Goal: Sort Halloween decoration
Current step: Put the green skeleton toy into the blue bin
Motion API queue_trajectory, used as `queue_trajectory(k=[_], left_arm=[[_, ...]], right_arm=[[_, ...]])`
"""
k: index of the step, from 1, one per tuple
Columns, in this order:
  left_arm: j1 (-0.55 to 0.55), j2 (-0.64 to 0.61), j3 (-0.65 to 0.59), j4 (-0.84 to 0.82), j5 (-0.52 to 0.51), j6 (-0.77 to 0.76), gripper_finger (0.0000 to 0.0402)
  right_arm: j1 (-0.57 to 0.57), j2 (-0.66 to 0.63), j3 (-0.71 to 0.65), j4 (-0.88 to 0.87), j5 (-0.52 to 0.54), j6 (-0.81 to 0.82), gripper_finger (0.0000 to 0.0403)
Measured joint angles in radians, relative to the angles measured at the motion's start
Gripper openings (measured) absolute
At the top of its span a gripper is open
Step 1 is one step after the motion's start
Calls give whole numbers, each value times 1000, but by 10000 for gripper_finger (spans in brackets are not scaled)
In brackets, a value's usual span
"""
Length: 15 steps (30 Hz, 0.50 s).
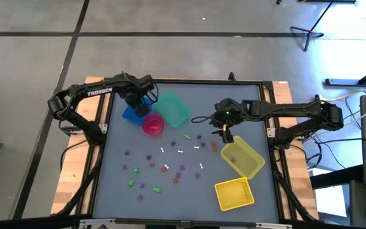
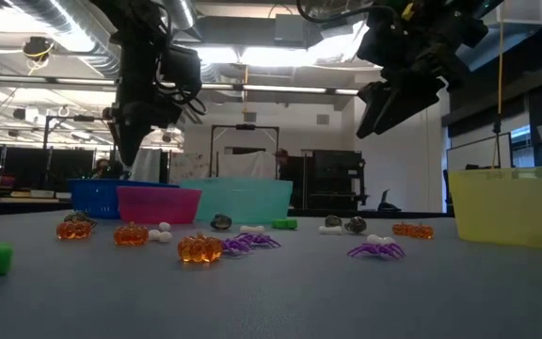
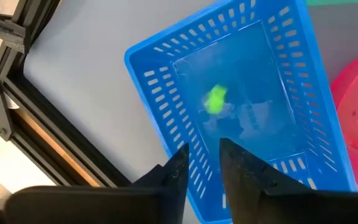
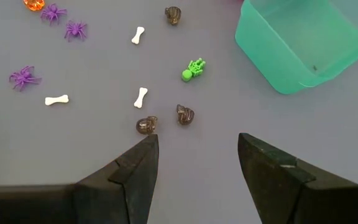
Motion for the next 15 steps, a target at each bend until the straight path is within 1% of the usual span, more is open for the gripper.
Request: queue_trajectory(k=[8, 15], left_arm=[[0, 0, 0, 5, 0, 0, 125], [0, 0, 0, 6, 9, 0, 144]], right_arm=[[0, 0, 0, 0, 0, 0, 220], [0, 0, 0, 0, 0, -1, 220]])
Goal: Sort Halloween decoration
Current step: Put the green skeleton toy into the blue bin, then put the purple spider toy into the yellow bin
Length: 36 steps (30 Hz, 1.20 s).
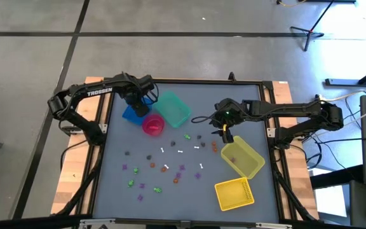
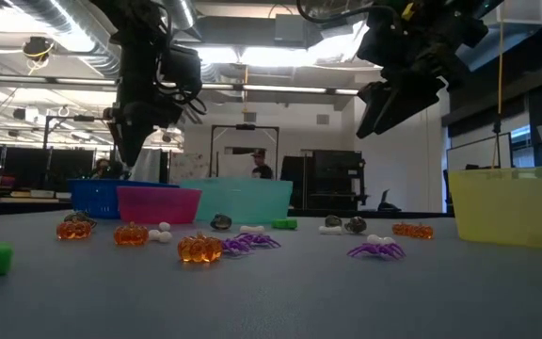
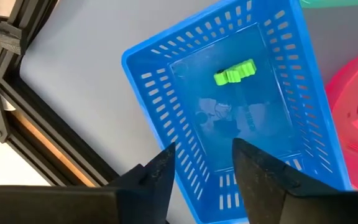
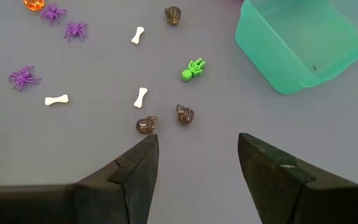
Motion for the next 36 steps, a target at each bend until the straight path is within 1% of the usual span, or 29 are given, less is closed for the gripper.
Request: queue_trajectory(k=[5, 11, 14, 17, 21, 24, 29, 32, 36], left_arm=[[0, 0, 0, 0, 1, -3, 146], [0, 0, 0, 2, -10, -53, 146], [0, -1, -1, 0, 18, -56, 146], [-8, -22, -1, 0, 34, -55, 146], [-34, -79, -1, 0, 40, -61, 146], [-61, -133, -1, -9, 87, -69, 146], [-135, -206, -1, -48, 252, -135, 146], [-198, -228, -1, -72, 330, -177, 146], [-294, -232, -1, -73, 358, -250, 146]], right_arm=[[0, 0, 0, 0, 0, 0, 220], [0, 0, 0, 0, 0, 0, 220], [0, 0, 0, 0, 0, 0, 220], [0, 0, 0, 0, 0, 0, 220], [0, 0, 0, 0, 0, 0, 220], [0, 0, 0, 0, 0, 0, 220], [0, 0, 0, 0, 0, 0, 220], [0, 0, 0, 0, 0, 0, 220], [0, 0, 0, 0, 0, 0, 220]])
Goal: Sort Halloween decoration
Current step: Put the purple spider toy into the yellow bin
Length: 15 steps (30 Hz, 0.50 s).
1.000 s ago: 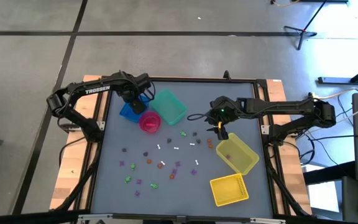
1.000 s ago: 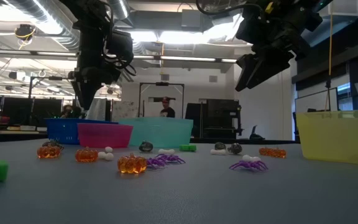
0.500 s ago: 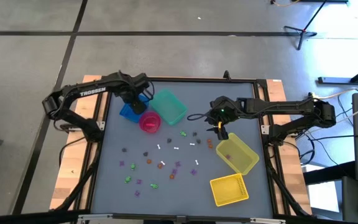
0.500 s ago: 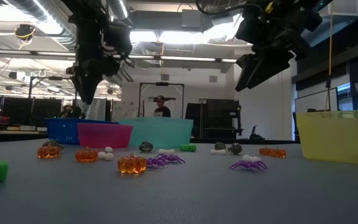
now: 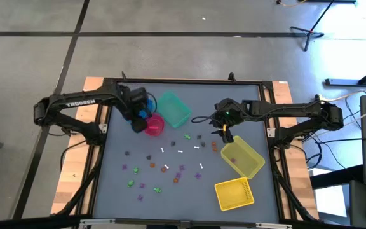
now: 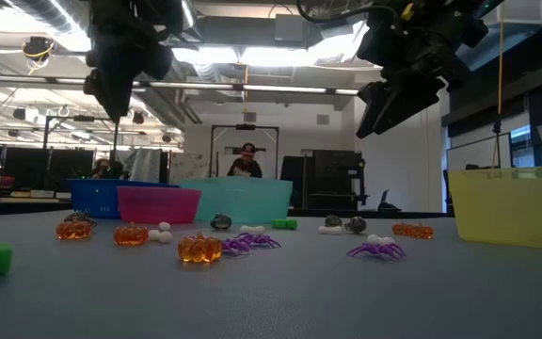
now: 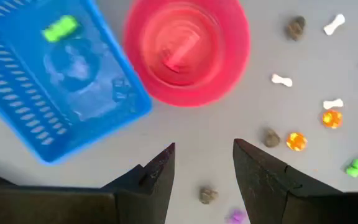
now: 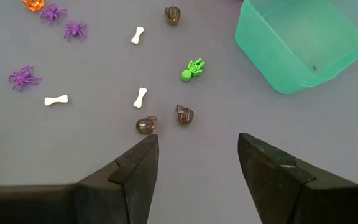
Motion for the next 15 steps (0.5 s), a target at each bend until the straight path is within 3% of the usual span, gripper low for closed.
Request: queue_trajectory(k=[15], left_arm=[[-305, 3, 0, 67, -53, -127, 146]], right_arm=[[0, 0, 0, 0, 0, 0, 220]])
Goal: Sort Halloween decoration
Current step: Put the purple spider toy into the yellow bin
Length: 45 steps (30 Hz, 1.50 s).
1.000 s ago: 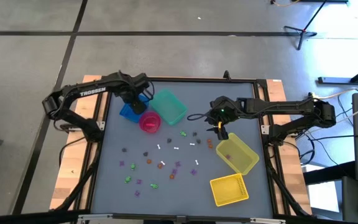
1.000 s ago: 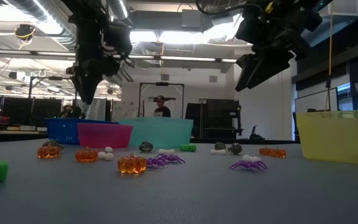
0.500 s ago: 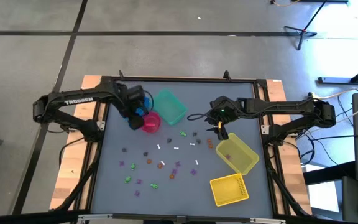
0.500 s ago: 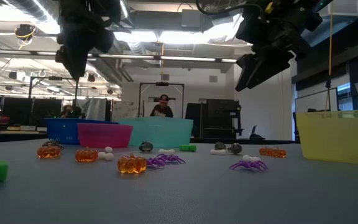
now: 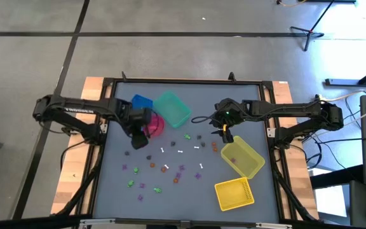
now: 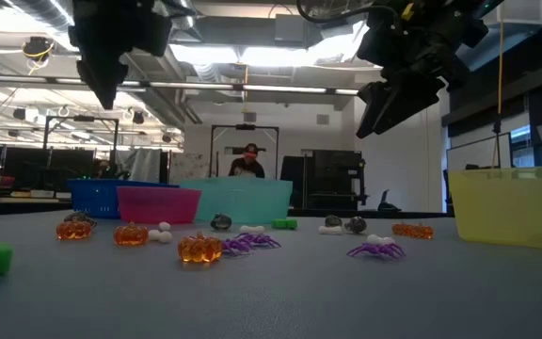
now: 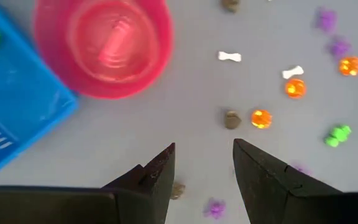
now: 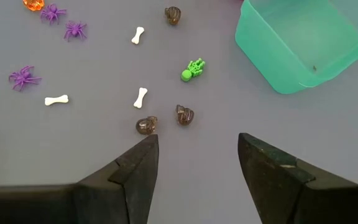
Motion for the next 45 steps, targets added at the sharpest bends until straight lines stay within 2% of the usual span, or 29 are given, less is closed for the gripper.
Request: queue_trajectory(k=[5, 16, 22, 27, 36, 45], left_arm=[[-124, 0, -16, 86, -2, -25, 146], [-395, 1, -154, 399, 0, -25, 146], [-503, 2, -249, 609, -47, -25, 146], [-562, 54, -288, 742, -77, -26, 146], [-640, 227, -289, 802, -73, -25, 146], [-689, 305, -289, 801, -81, -25, 146]], right_arm=[[0, 0, 0, 0, 0, 0, 220], [0, 0, 0, 0, 0, 0, 220], [0, 0, 0, -1, 0, 0, 220], [0, 0, 0, 0, 0, 0, 220], [0, 0, 0, 0, 0, 0, 220], [0, 0, 0, 1, 0, 0, 220]])
